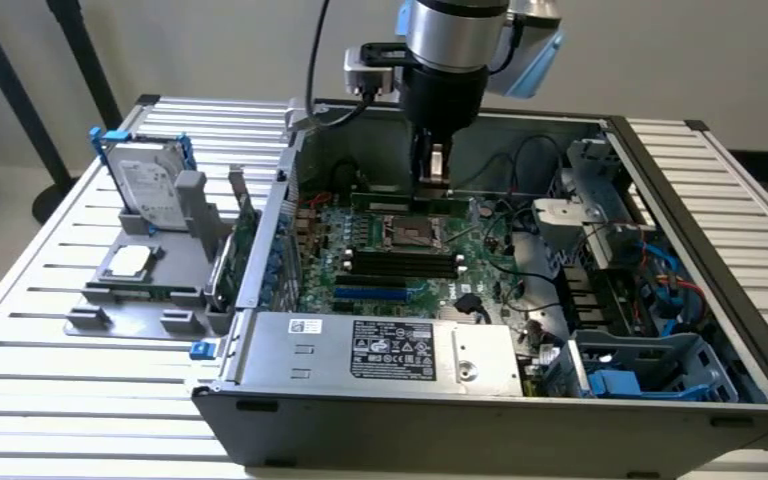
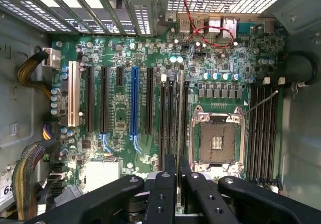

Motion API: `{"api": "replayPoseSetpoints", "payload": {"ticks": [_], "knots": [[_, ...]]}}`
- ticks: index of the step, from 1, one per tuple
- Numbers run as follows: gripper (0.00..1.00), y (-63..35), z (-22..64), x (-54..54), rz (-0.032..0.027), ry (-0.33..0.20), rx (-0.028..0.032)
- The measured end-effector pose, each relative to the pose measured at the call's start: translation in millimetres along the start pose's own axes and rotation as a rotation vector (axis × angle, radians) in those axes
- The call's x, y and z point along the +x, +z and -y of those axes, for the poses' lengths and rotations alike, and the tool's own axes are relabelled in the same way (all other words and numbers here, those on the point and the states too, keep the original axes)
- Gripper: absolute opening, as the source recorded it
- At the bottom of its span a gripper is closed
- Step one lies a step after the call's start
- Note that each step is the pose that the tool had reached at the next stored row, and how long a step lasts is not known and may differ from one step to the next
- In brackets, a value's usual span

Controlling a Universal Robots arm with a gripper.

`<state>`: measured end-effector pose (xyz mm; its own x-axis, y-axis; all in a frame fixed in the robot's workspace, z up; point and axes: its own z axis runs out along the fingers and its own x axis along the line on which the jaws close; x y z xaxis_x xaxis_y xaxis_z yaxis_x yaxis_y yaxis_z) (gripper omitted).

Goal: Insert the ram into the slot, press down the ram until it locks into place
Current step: 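Insert the ram into the slot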

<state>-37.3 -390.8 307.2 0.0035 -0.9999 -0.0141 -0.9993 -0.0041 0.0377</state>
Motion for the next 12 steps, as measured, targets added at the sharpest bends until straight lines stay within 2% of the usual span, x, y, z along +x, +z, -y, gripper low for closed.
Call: {"api": "replayPoseSetpoints", "payload": {"ticks": [12], "knots": [[0.14, 21.8, 1.7, 0.4, 0.0000, 0.000, 0.0000]]}}
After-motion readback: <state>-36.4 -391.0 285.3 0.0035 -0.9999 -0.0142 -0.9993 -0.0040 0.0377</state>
